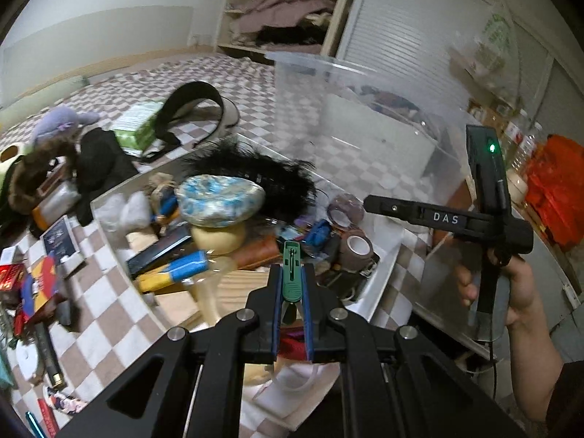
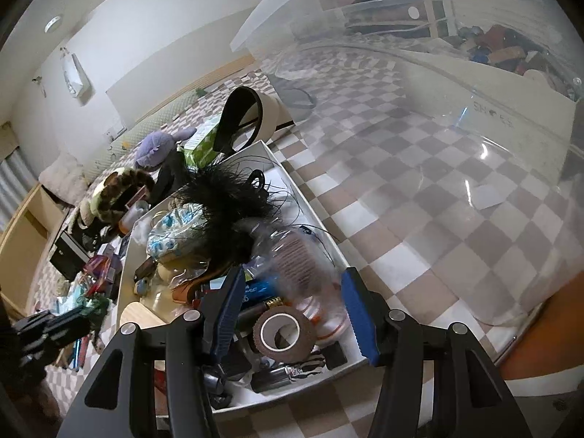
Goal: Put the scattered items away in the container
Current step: 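Lift the green clip and tape roll and carry both over the white tray, then open the left gripper dropping the green clip while the right gripper releases the tape roll into the tray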
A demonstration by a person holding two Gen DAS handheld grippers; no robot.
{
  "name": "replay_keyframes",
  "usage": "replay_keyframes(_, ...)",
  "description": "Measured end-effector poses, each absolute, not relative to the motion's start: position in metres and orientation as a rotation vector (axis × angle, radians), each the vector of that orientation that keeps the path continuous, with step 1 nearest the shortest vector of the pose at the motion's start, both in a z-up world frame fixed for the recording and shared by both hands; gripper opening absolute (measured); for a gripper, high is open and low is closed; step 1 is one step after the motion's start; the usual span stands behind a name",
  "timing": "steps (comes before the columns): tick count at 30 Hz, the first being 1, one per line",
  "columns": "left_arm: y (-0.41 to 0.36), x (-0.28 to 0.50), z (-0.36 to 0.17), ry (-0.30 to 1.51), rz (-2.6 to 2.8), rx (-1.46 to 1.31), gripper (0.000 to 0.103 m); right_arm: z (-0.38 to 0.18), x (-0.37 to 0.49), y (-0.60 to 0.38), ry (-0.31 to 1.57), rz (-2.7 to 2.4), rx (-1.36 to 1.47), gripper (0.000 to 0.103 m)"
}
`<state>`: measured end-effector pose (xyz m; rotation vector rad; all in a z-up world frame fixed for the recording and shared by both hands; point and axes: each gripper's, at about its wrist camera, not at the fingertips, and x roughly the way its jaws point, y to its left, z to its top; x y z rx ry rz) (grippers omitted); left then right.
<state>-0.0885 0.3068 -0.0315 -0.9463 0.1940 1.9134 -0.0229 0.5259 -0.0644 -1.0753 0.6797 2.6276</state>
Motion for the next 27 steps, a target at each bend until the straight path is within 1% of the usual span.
replay_keyframes(13, 0.347, -0.071, -0.059, 0.305, 1.770, -1.001, 0.010, -0.068, -0.018, 0.527, 0.701, 2.653, -1.086, 0.056)
replay_keyframes(27, 0.358, -0.067, -0.073, 0.363, 1.728, -1.031, 0.010, -0.070, -0.028, 0.513, 0.683, 2.684, -1.128, 0.056)
